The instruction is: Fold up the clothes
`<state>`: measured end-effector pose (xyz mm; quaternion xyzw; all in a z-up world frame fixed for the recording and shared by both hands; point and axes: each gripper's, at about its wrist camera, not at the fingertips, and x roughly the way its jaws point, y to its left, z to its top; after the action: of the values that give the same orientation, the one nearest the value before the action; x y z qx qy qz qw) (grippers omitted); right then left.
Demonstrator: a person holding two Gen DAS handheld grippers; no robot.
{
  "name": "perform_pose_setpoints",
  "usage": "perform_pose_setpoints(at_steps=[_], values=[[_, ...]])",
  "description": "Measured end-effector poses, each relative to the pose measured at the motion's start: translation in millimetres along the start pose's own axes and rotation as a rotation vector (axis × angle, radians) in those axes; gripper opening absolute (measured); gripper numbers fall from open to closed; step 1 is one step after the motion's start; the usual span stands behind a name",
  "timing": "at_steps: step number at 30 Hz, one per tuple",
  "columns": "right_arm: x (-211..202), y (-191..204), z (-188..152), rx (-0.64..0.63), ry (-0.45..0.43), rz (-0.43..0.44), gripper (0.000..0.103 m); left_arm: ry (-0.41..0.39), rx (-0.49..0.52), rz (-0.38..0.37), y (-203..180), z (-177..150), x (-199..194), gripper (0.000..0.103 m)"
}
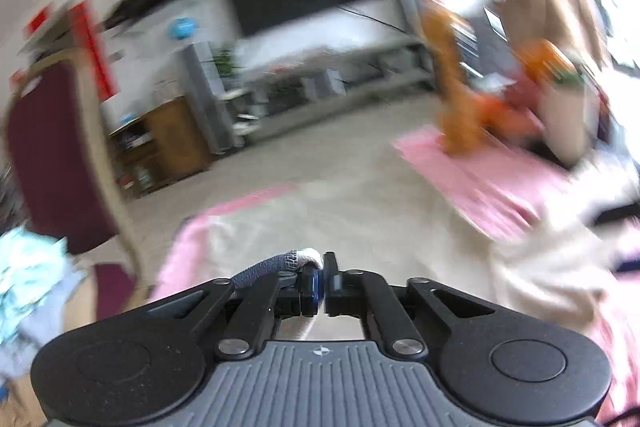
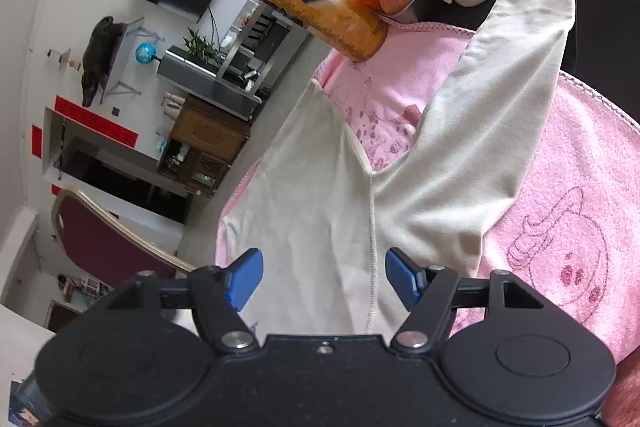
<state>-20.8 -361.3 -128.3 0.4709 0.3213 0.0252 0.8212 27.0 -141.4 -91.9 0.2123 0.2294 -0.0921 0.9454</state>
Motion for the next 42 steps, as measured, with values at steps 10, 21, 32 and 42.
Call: perform_pose_setpoints(at_steps=[10, 21, 32, 42], values=[[5, 2, -3, -0.075, 0.002, -0.097, 0.067, 0.174, 0.063, -0.077, 26, -47, 1, 0.035], [54, 54, -47, -0.400, 0.182, -0.105, 0.040, 0.359, -0.164, 0.138, 166, -92, 34, 0.029], [132, 103, -129, -0.815, 0.259, -0.371, 0.072, 0.551, -0.087, 0.226, 151, -120, 70, 0.034], [117, 98, -105, -0.776, 0.112, -0.452, 0.021, 0.560, -0.169, 0.205, 166, -122, 72, 0.034]])
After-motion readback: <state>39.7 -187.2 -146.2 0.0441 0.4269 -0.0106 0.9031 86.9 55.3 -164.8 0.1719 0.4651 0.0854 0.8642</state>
